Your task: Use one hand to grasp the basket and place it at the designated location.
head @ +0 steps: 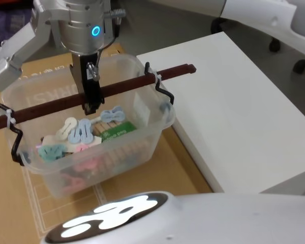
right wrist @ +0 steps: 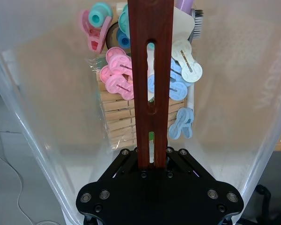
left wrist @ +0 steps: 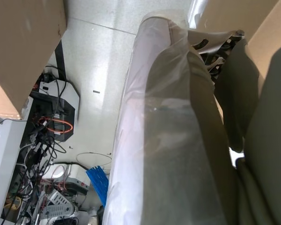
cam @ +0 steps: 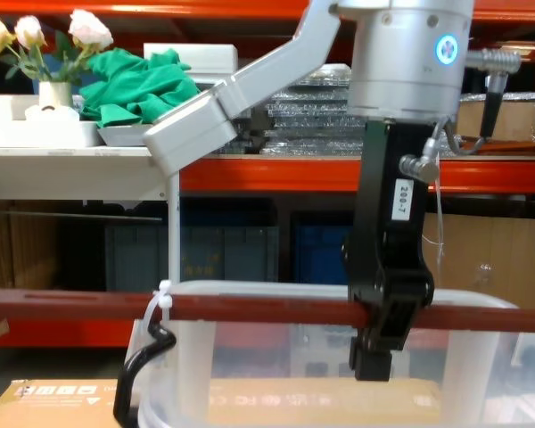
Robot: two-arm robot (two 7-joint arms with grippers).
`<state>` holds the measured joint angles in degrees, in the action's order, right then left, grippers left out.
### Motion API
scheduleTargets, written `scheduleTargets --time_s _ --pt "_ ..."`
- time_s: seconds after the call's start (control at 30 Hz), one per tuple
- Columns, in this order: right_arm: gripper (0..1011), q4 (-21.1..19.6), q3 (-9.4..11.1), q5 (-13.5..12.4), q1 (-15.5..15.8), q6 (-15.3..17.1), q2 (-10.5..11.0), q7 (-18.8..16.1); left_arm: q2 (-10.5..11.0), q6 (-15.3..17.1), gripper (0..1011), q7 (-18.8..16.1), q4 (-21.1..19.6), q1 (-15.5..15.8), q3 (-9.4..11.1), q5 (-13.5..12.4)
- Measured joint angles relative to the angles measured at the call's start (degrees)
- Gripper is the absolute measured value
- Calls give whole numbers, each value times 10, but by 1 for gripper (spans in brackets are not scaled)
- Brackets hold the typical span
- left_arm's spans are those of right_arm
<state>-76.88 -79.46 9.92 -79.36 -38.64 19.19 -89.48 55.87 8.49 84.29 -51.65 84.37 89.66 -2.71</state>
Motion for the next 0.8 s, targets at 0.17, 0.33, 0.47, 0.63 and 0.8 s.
scheduleTargets --time_s 0.17,0.33,0.47,0.63,0.8 --pt "98 4 -7 8 12 -1 3 21 0 0 0 0 0 0 0 0" --pt "98 15 -11 14 21 -3 9 42 0 0 0 0 0 0 0 0" --pt "98 36 -10 10 27 -6 13 60 0 0 0 0 0 0 0 0" --pt "98 75 -7 -1 31 -21 16 77 0 0 0 0 0 0 0 0" --pt "98 104 -11 -7 30 -37 11 85 0 0 0 0 0 0 0 0"
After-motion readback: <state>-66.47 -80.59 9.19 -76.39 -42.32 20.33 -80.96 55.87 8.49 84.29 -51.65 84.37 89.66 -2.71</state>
